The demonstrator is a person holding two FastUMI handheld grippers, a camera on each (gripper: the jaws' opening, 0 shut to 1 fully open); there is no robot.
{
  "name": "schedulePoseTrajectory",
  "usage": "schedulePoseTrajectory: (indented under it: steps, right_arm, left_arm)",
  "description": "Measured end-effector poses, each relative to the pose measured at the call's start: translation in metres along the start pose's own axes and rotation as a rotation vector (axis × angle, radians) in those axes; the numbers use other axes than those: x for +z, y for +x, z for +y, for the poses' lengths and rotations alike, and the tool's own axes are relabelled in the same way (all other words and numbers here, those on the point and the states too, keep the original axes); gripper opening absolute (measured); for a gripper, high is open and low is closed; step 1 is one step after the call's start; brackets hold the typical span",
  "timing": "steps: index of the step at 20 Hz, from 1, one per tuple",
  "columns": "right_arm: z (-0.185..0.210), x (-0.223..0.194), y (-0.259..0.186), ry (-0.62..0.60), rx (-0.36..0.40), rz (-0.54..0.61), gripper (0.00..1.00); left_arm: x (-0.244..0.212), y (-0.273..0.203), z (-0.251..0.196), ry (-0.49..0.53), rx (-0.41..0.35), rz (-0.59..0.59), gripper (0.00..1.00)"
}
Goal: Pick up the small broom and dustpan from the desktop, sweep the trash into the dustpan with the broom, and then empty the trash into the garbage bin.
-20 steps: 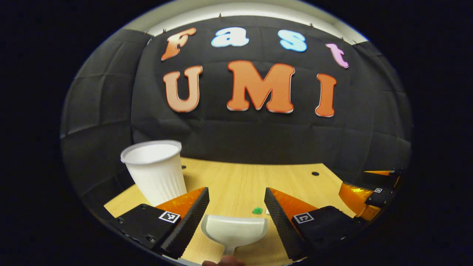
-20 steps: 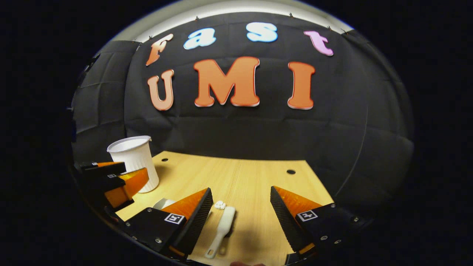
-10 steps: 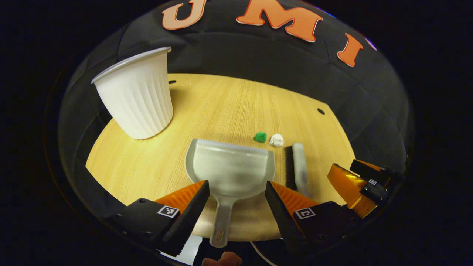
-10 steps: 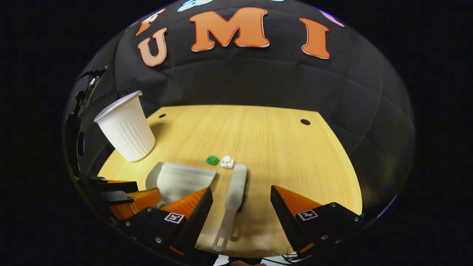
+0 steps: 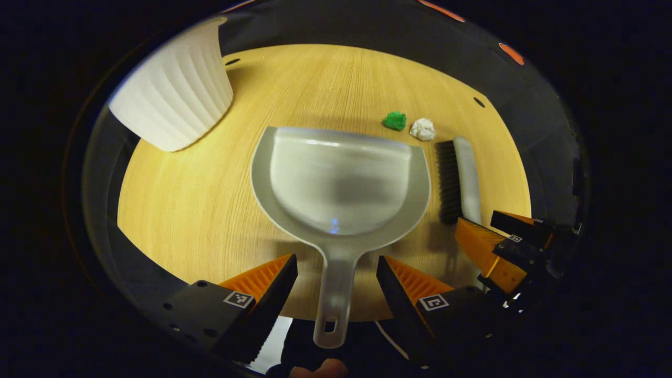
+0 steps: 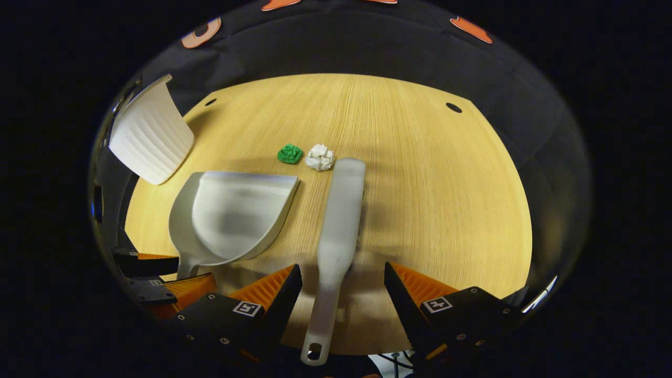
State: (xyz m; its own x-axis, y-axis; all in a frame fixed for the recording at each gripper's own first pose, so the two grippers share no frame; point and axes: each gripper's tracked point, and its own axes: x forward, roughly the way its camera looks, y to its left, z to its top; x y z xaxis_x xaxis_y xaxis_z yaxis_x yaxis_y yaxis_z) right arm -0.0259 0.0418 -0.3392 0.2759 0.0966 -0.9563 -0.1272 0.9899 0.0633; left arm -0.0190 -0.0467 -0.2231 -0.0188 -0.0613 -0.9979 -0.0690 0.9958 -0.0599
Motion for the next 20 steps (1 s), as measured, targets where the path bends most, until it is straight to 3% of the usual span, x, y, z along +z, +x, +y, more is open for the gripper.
schedulePoseTrajectory:
  steps: [3, 6, 8, 9, 10, 11, 20]
  right_arm:
    - [-0.001, -0.002, 0.013, 0.016, -0.026, 0.068, 0.94]
    - [-0.002, 0.004, 0.018, 0.037, -0.026, 0.083, 0.8]
    - [0.001, 0.003, 0.021, 0.061, -0.014, 0.111, 0.66]
    - [-0.001, 0.002, 0.021, 0.076, -0.024, 0.119, 0.59]
    - [-0.001, 0.004, 0.025, 0.081, -0.013, 0.124, 0.41]
    - [-0.001, 0.005, 0.025, 0.094, -0.007, 0.127, 0.36]
    - [-0.017, 0.028, 0.019, 0.08, 0.048, 0.123, 0.23]
  left_arm:
    - [0.004, 0.018, 0.0, -0.016, -0.011, 0.12, 0.95]
    - [0.015, 0.032, 0.008, -0.013, 0.005, 0.157, 0.79]
    - [0.017, 0.041, -0.001, 0.003, -0.002, 0.185, 0.65]
    - [0.017, 0.046, -0.006, 0.023, -0.002, 0.202, 0.39]
    - [0.016, 0.049, -0.01, 0.041, -0.005, 0.209, 0.4]
    - [0.018, 0.051, -0.013, 0.048, -0.007, 0.215, 0.36]
    - [0.027, 0.028, -0.016, 0.28, -0.064, 0.208, 0.28]
